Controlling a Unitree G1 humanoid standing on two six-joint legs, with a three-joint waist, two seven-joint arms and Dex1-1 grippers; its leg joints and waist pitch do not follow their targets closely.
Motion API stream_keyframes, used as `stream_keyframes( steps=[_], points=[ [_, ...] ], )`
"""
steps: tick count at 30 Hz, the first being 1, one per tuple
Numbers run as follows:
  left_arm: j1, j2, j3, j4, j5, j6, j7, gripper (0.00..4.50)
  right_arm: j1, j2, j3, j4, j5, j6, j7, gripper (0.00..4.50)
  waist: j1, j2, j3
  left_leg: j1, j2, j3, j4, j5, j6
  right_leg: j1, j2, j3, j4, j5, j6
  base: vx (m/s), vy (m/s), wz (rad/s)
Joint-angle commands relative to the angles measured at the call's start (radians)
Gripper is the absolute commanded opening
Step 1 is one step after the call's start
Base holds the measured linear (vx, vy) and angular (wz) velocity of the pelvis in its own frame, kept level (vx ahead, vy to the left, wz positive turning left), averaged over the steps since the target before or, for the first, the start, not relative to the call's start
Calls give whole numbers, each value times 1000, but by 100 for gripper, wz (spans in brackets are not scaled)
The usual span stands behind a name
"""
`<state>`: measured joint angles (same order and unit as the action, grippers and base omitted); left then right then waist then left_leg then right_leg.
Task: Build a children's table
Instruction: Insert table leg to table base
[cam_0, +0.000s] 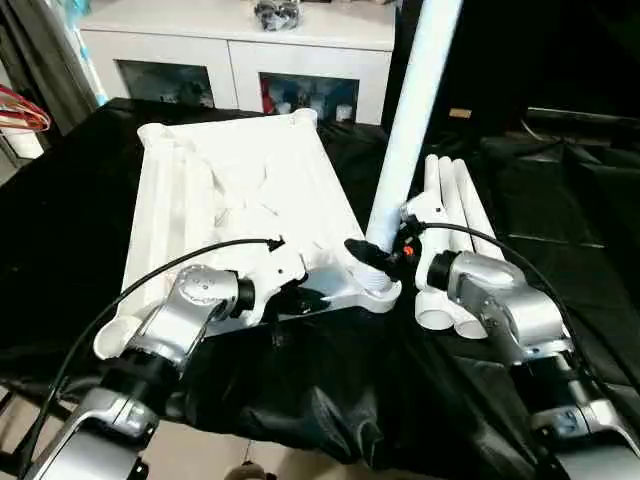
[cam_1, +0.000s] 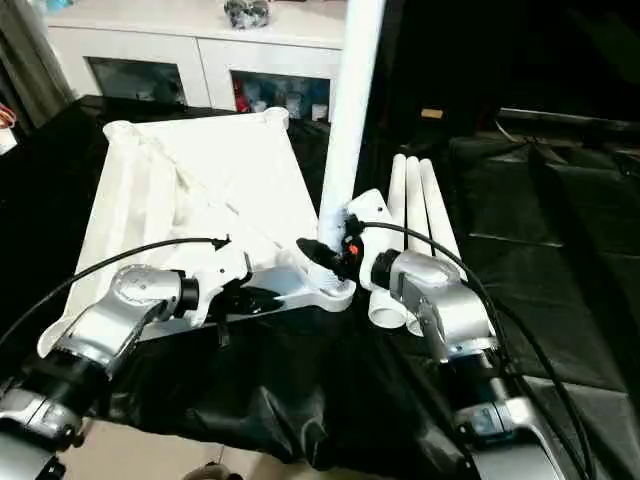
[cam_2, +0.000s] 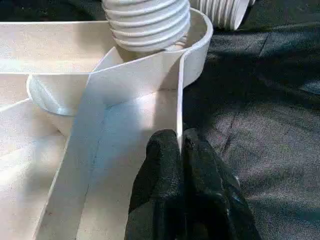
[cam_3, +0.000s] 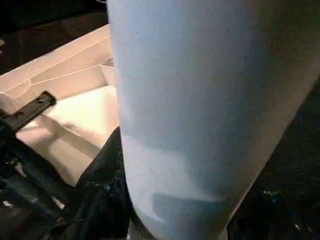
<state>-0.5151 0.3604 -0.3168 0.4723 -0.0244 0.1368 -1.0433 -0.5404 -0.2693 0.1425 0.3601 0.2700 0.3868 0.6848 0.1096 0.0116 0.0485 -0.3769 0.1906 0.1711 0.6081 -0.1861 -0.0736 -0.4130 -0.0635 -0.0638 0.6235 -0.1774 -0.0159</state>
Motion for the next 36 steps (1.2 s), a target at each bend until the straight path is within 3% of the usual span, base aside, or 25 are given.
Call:
stream_keyframes(
  steps=[1, 13, 14, 24, 36],
  points=[
    [28, -9, 11, -17, -21, 14, 0, 0, -8, 1, 21, 50, -27, -7, 11, 191, 1, -21, -63, 8, 36, -7, -75, -146, 24, 54, -84, 49, -77, -261, -163, 0, 0, 0],
    [36, 8, 14, -31, -12, 33, 4, 0, 23, -42, 7, 13, -21, -7, 70, 191, 2, -23, -64, 12, 35, -7, -76, -147, 24, 57, -80, 50, -77, -241, -162, 0, 0, 0],
    [35, 9, 14, -29, -11, 32, 3, 0, 26, -42, 7, 8, -20, -5, 71, 191, 3, -14, -64, 13, 35, -8, -76, -151, 21, 56, -82, 51, -77, -246, -165, 0, 0, 0],
    [20, 12, 10, -16, -6, 25, -6, 0, 41, -39, 4, -24, -8, 16, 82, 191, -1, -20, -63, 16, 36, -8, -78, -173, 16, 56, -80, 50, -81, -261, -166, 0, 0, 0],
    [22, 19, 5, -27, -5, 25, -18, 0, 51, -35, 1, -56, -2, 36, 85, 191, -3, -16, -61, 16, 36, -10, -81, -191, 9, 56, -81, 50, -85, -289, -159, 0, 0, 0]
  ],
)
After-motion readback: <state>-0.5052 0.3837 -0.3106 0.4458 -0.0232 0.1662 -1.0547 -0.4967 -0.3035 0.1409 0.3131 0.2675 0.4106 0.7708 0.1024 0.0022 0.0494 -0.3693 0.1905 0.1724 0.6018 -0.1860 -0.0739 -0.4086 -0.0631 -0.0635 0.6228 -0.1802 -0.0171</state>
